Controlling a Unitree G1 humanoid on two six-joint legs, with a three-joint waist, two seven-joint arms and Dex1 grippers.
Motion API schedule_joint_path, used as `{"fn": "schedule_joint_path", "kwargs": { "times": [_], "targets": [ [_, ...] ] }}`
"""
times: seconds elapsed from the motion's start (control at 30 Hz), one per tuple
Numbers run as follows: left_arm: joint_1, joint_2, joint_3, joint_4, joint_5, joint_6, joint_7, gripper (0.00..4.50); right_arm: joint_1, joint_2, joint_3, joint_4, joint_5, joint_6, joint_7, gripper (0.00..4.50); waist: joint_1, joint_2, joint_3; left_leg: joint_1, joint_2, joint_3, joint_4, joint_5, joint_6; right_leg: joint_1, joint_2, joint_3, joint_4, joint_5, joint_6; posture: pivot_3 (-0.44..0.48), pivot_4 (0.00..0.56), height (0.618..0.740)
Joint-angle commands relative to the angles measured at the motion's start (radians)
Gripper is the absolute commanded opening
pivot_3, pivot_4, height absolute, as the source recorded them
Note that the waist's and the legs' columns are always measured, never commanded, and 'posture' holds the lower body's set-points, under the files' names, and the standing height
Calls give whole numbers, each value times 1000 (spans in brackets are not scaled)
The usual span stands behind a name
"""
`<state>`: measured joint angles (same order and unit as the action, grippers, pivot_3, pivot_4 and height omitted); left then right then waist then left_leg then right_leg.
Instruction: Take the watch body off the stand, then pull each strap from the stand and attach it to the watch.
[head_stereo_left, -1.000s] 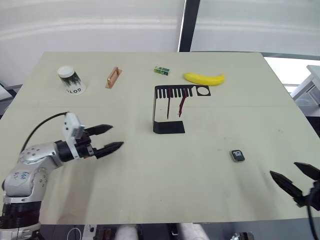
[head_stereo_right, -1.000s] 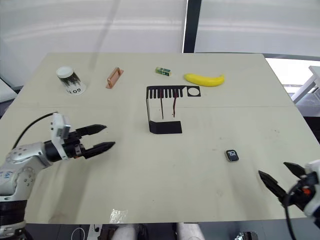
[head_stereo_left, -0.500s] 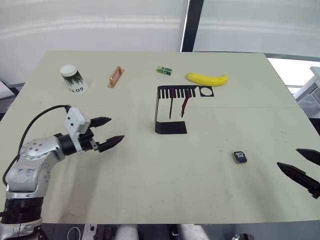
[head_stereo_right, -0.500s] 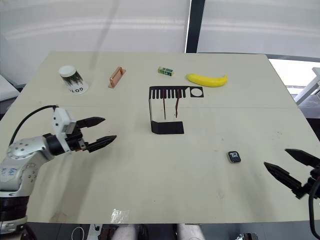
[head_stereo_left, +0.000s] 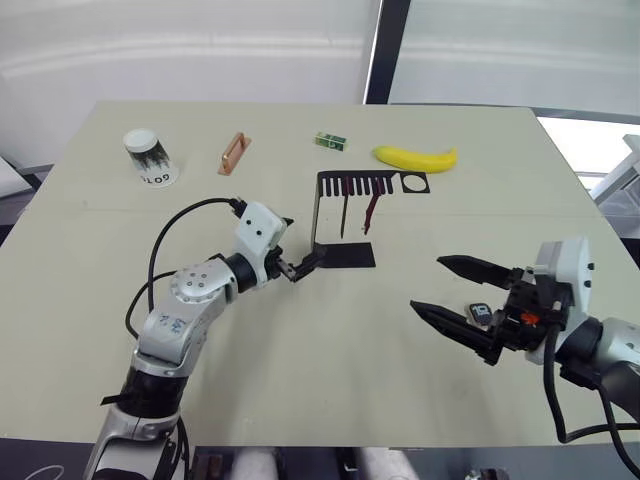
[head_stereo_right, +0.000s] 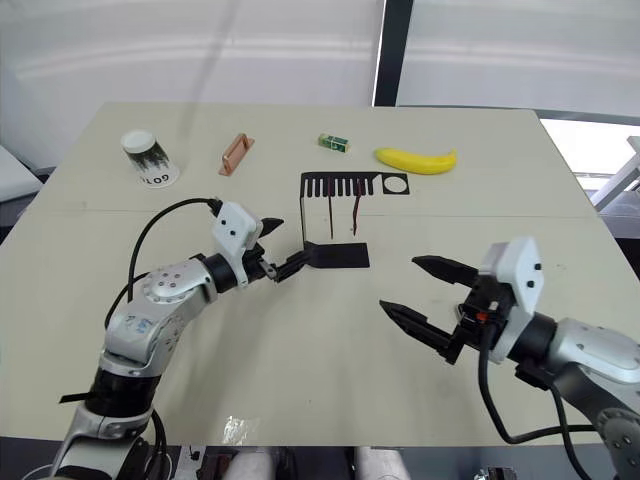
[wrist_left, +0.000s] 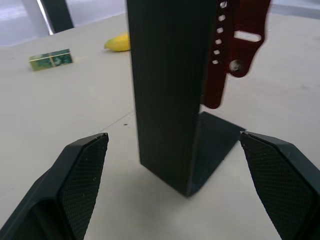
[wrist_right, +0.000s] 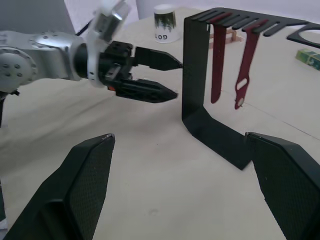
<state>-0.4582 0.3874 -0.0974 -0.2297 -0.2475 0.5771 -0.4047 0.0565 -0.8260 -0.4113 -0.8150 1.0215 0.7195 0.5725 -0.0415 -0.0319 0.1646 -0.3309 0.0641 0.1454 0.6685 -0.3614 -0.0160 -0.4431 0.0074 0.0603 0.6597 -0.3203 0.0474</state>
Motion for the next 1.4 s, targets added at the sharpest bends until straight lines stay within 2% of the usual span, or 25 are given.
{"fn": "schedule_joint_path", "kwargs": {
  "times": [0.03,0.3,0.4,0.43,0.83,1.13,1.4],
  "targets": [
    [-25,-32,2,25,31,-45,26,4500,-13,1,7,-33,15,-9,-34,4397,3,0,0,0,0,0,0,0,0,0,0,0,0,0,0,0,150,740],
    [-52,-122,3,115,89,-80,92,4500,-65,28,110,-11,-68,-35,-56,4397,12,0,0,-1,0,0,3,0,0,-1,0,0,1,0,0,0,150,740],
    [-46,-142,-9,112,110,-86,104,3712,-79,49,145,-6,-98,-46,-61,4500,12,0,0,-1,1,0,3,0,0,-1,0,0,1,0,0,0,150,740],
    [-51,-149,-13,116,117,-86,106,3243,-86,58,153,-2,-103,-48,-65,4500,12,0,0,-1,1,0,3,0,0,-1,0,0,1,0,0,0,150,740],
    [-91,-165,-28,215,174,-176,95,3243,-94,94,185,4,-157,-64,-56,4500,13,0,0,-1,1,1,4,0,0,-1,0,0,2,0,0,0,150,740],
    [-99,-242,12,249,169,-207,140,3243,-84,99,183,-5,-158,-60,-71,4500,13,0,0,-2,1,0,5,0,0,-1,0,-1,2,0,0,0,150,740],
    [-109,-255,16,265,189,-256,156,3243,-96,102,183,-8,-177,-53,-93,4500,13,0,0,-2,1,0,5,0,0,-1,0,-1,3,0,0,0,150,740]
  ]
}}
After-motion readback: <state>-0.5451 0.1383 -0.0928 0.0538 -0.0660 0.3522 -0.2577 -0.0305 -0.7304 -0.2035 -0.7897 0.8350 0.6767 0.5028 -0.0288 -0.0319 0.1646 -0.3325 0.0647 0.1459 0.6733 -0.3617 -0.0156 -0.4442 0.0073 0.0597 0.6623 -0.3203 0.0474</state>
